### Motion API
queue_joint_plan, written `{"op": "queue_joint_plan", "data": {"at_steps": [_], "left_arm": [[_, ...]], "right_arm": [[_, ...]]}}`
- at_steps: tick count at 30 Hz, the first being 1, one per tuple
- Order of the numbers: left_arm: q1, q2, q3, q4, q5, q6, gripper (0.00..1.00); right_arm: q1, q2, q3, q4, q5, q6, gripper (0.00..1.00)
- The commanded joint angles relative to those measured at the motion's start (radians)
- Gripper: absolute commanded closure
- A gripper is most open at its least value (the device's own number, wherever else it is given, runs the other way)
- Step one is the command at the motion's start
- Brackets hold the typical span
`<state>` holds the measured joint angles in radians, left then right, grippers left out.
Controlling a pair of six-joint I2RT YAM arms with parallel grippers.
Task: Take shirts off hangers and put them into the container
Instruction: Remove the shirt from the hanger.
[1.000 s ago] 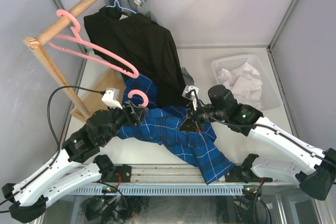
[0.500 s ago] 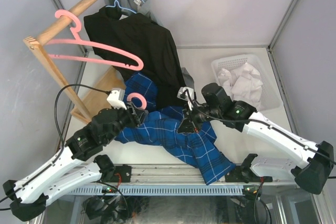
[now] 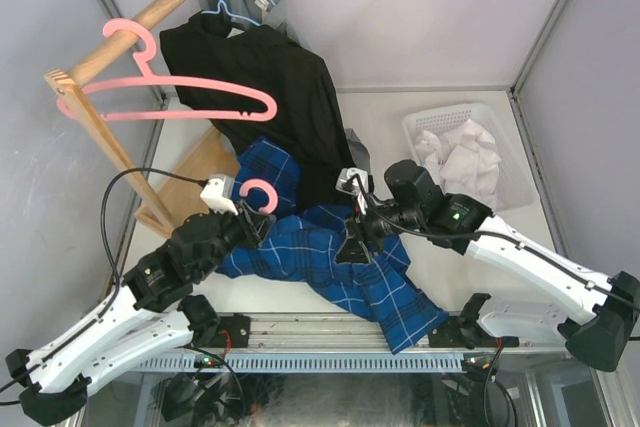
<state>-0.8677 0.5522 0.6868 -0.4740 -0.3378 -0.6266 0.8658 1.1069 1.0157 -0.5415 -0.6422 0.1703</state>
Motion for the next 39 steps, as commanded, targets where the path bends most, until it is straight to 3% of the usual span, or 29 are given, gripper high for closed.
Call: {"op": "queue_joint_plan", "data": {"at_steps": [1, 10, 20, 22, 28, 34, 39], "left_arm": [[0.006, -0.033, -0.013, 0.047, -0.013, 0.021, 0.98], [0.006, -0.007, 0.009, 0.051, 0.144, 0.096, 1.0], [0.006, -0.008, 0.024, 0.066, 0.254, 0.155, 1.0], [0.006, -0.007, 0.028, 0.066, 0.255, 0.163, 1.0], [0.006, -0.031, 0.024, 0.005, 0.106, 0.133, 0.99], [0.008, -0.067, 0.038, -0.182, -0.211, 0.042, 1.0], [0.015, -0.056, 0.062, -0.264, -0.319, -0.013, 1.0]], "right_arm": [[0.015, -0.017, 0.036, 0.071, 0.014, 0.011, 0.46], [0.016, 0.088, 0.042, 0.242, 0.094, 0.143, 0.35], [0.033, 0.24, 0.051, 0.474, -0.079, 0.292, 0.35], [0.035, 0.265, 0.05, 0.525, -0.112, 0.321, 0.45], [0.035, 0.256, 0.051, 0.502, -0.115, 0.293, 0.99], [0.038, 0.15, 0.05, 0.348, 0.057, 0.223, 1.0], [0.042, 0.04, 0.05, 0.243, 0.045, 0.088, 1.0]]}}
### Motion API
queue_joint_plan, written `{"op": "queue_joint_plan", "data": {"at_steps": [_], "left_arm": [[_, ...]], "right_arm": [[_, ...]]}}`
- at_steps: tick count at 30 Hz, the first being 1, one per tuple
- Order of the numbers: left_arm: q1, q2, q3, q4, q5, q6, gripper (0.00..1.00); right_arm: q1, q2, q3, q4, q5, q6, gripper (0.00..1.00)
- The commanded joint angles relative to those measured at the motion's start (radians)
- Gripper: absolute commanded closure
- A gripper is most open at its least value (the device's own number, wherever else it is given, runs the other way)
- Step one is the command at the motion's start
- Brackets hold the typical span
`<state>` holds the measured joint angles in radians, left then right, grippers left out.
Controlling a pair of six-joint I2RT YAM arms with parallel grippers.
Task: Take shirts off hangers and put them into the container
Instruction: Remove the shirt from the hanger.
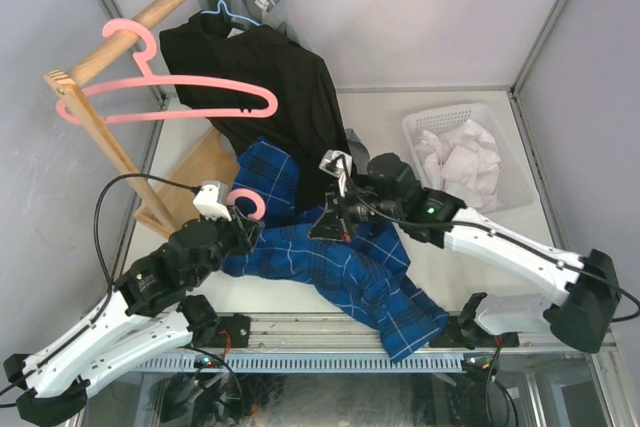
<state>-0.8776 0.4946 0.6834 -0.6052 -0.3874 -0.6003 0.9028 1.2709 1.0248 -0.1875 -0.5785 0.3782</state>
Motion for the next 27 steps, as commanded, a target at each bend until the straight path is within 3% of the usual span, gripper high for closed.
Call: {"op": "queue_joint_plan", "data": {"at_steps": [1, 7, 14, 24, 27], "left_arm": [[0.026, 0.007, 0.07, -0.14, -0.277, -0.049, 1.0], [0.026, 0.011, 0.082, -0.158, -0.319, -0.11, 1.0], [0.027, -0.075, 0.085, -0.17, -0.375, -0.169, 1.0], [0.026, -0.141, 0.098, -0.262, -0.451, -0.202, 1.0], [0.027, -0.144, 0.086, -0.247, -0.433, -0.213, 1.0]], "right_arm": [[0.005, -0.149, 0.041, -0.123, -0.052, -0.136, 1.0], [0.009, -0.187, 0.05, -0.308, -0.189, -0.224, 1.0], [0.008, -0.06, 0.103, -0.676, -0.008, -0.295, 1.0], [0.007, -0.047, 0.174, -0.669, -0.056, -0.314, 0.98], [0.007, -0.062, 0.175, -0.665, -0.151, -0.326, 0.96]]}}
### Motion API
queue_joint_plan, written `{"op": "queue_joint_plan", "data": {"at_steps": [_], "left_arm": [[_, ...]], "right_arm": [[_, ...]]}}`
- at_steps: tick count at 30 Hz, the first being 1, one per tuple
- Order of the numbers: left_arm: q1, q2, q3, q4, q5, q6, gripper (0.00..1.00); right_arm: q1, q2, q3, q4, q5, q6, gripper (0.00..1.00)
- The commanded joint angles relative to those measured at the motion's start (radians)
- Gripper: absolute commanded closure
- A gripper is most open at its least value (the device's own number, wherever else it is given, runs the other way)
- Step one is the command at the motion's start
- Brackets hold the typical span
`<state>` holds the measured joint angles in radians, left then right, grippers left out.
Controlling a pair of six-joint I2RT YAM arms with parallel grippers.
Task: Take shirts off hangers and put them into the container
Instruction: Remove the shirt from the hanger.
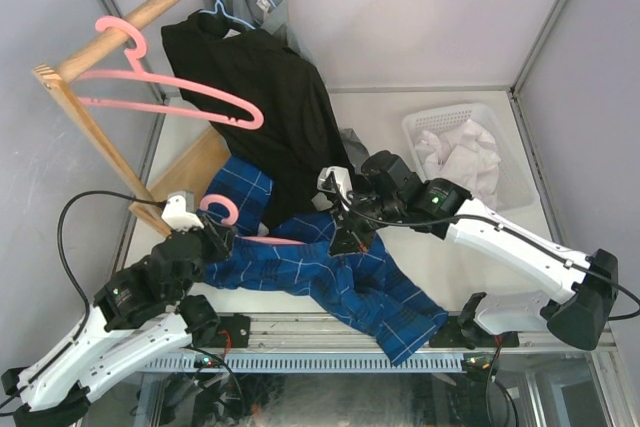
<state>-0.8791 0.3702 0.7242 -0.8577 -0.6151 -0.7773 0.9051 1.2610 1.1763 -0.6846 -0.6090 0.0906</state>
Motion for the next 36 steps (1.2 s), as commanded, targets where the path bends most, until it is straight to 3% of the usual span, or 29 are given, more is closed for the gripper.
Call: {"op": "queue_joint_plan", "data": {"at_steps": [1, 3, 8, 16, 18, 24, 30, 36], "left_arm": [[0.028, -0.017, 0.043, 0.01, -0.203, -0.044, 1.0], [0.028, -0.013, 0.042, 0.026, -0.196, -0.048, 1.0], [0.028, -0.012, 0.06, 0.066, -0.174, -0.035, 1.0], [0.028, -0.033, 0.058, 0.097, -0.144, -0.015, 1.0], [0.028, -0.035, 0.057, 0.105, -0.131, -0.002, 1.0], [0.028, -0.018, 0.047, 0.159, -0.056, 0.079, 1.0], [0.028, 0.015, 0.034, 0.227, 0.044, 0.147, 1.0], [0.028, 0.045, 0.043, 0.253, 0.089, 0.175, 1.0]], "right_arm": [[0.006, -0.048, 0.022, -0.174, -0.166, -0.045, 0.95], [0.019, -0.027, 0.015, -0.204, -0.209, -0.067, 0.95], [0.035, 0.066, -0.02, -0.292, -0.152, -0.094, 0.91], [0.031, 0.075, 0.022, -0.195, -0.089, -0.064, 0.81], [0.031, 0.06, 0.047, -0.195, -0.094, -0.073, 0.73], [-0.011, -0.114, 0.051, -0.089, 0.084, -0.034, 0.6], [-0.045, -0.259, -0.017, 0.092, 0.28, 0.051, 0.34], [-0.006, -0.185, -0.039, 0.176, 0.056, 0.103, 0.15]]}}
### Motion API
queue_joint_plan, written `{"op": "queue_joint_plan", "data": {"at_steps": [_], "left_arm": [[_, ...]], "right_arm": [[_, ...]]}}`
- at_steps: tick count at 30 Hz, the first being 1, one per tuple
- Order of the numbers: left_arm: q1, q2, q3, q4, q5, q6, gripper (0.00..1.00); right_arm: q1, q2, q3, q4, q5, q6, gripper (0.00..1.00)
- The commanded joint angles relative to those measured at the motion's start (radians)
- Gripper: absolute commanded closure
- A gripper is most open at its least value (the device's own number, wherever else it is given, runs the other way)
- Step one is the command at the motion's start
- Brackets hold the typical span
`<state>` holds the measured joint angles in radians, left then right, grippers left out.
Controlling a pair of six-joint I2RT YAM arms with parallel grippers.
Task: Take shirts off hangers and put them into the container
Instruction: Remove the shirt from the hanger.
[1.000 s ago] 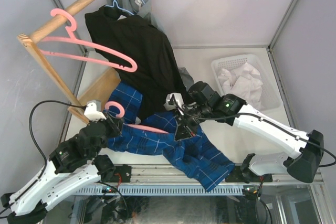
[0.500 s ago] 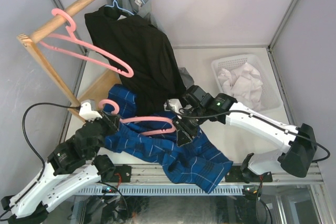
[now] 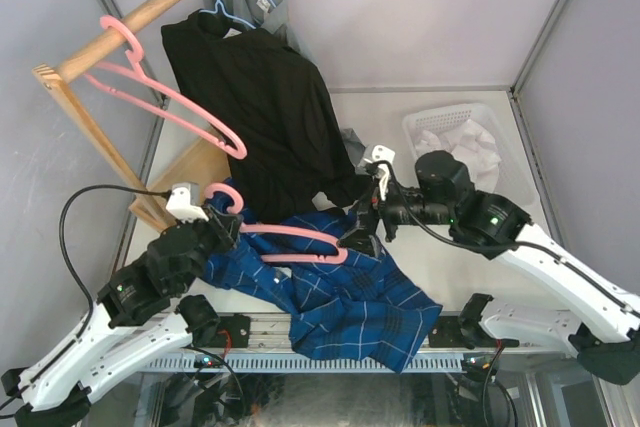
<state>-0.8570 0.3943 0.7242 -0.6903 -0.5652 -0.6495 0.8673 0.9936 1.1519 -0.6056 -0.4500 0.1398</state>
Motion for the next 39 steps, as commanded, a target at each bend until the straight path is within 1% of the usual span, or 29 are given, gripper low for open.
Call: {"op": "queue_joint_plan", "data": {"at_steps": [1, 4, 7, 8, 10, 12, 13, 14, 15, 16, 17, 18, 20, 21, 24, 25, 29, 33, 36, 39], "left_arm": [[0.006, 0.026, 0.047, 0.084, 0.043, 0.051, 1.0], [0.006, 0.037, 0.053, 0.081, 0.052, 0.053, 1.0], [0.006, 0.041, 0.055, 0.087, 0.07, 0.054, 1.0], [0.006, 0.041, 0.056, 0.089, 0.074, 0.054, 1.0], [0.006, 0.041, 0.055, 0.088, 0.08, 0.056, 1.0], [0.006, 0.039, 0.055, 0.08, 0.075, 0.055, 0.98], [0.006, 0.037, 0.054, 0.072, 0.068, 0.049, 0.93], [0.006, 0.037, 0.055, 0.058, 0.056, 0.038, 0.82], [0.006, 0.036, 0.057, 0.046, 0.045, 0.032, 0.74], [0.006, 0.032, 0.056, 0.037, 0.041, 0.03, 0.65], [0.006, 0.03, 0.055, 0.025, 0.032, 0.025, 0.54], [0.006, 0.026, 0.058, 0.006, 0.021, 0.017, 0.42], [0.006, 0.019, 0.057, -0.028, 0.003, 0.006, 0.27], [0.006, 0.013, 0.057, -0.053, -0.006, -0.004, 0.2], [0.006, -0.011, 0.053, -0.082, 0.005, -0.018, 0.11], [0.006, -0.019, 0.052, -0.09, 0.013, -0.018, 0.09], [0.006, -0.028, 0.049, -0.151, 0.031, -0.107, 0.07], [0.006, 0.01, 0.035, -0.225, 0.043, -0.204, 0.06], [0.006, 0.064, -0.006, -0.202, 0.081, -0.24, 0.06], [0.006, 0.119, -0.052, -0.138, 0.105, -0.267, 0.1]], "right_arm": [[0.052, 0.105, -0.011, 0.094, -0.112, 0.051, 0.14], [0.11, 0.181, 0.006, 0.071, -0.068, 0.028, 0.14], [0.139, 0.256, 0.028, 0.036, 0.053, 0.023, 0.17], [0.14, 0.277, 0.039, 0.023, 0.08, 0.024, 0.19], [0.138, 0.307, 0.062, -0.006, 0.074, 0.022, 0.31], [0.138, 0.317, 0.074, -0.006, 0.022, 0.015, 0.52], [0.138, 0.315, 0.074, -0.002, -0.006, 0.008, 0.64], [0.138, 0.309, 0.074, 0.002, -0.029, 0.001, 0.79], [0.136, 0.302, 0.074, 0.002, -0.043, -0.004, 0.9], [0.136, 0.296, 0.074, -0.003, -0.044, -0.009, 0.97], [0.133, 0.289, 0.074, -0.014, -0.036, -0.013, 1.0], [0.127, 0.284, 0.074, -0.031, -0.016, -0.016, 1.0], [0.105, 0.277, 0.066, -0.066, 0.019, -0.014, 1.0], [0.087, 0.278, 0.058, -0.082, 0.012, -0.013, 1.0], [0.041, 0.286, 0.031, -0.115, 0.021, 0.008, 1.0], [0.03, 0.287, 0.021, -0.115, 0.019, 0.013, 1.0], [0.005, 0.277, -0.014, -0.062, 0.014, 0.046, 1.0], [-0.004, 0.252, -0.015, -0.009, 0.003, 0.055, 1.0], [-0.007, 0.222, -0.021, 0.024, -0.032, 0.045, 1.0], [-0.014, 0.191, -0.021, 0.023, -0.043, 0.043, 1.0]]}}
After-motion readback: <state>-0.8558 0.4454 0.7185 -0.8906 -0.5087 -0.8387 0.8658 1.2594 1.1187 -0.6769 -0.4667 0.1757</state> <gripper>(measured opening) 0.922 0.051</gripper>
